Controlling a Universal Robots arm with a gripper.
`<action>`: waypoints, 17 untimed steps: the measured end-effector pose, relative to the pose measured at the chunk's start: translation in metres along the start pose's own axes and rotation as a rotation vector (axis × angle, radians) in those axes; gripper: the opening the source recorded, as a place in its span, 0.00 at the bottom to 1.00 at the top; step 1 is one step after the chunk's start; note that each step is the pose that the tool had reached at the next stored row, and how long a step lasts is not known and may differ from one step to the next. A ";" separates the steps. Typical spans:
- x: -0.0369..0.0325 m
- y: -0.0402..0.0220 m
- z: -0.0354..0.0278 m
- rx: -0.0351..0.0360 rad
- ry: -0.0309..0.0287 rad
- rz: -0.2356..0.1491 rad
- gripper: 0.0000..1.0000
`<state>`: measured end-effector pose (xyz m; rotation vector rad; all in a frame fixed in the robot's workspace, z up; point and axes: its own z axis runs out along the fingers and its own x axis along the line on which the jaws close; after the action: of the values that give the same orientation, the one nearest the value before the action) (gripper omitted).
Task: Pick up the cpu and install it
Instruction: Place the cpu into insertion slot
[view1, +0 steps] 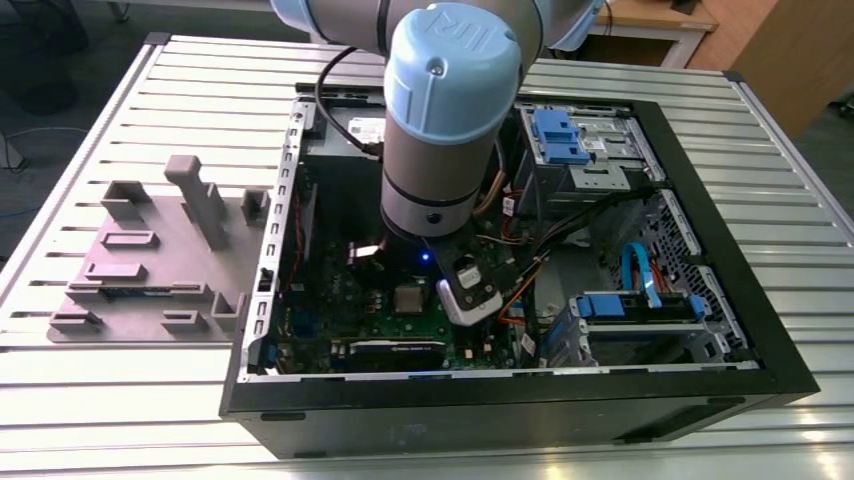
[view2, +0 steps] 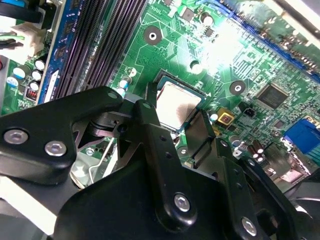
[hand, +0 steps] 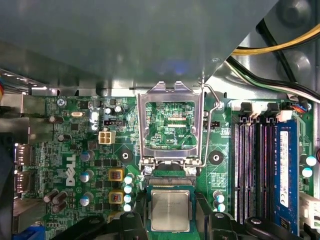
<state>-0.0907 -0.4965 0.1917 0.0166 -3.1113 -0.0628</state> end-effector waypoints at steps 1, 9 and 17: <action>0.0000 0.0004 0.0000 0.0000 0.0000 0.000 0.47; -0.0001 0.0004 0.0017 0.0004 0.0002 0.000 0.47; -0.0001 0.0005 0.0021 0.0001 0.0000 0.000 0.47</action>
<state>-0.0906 -0.4960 0.1896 0.0166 -3.1112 -0.0627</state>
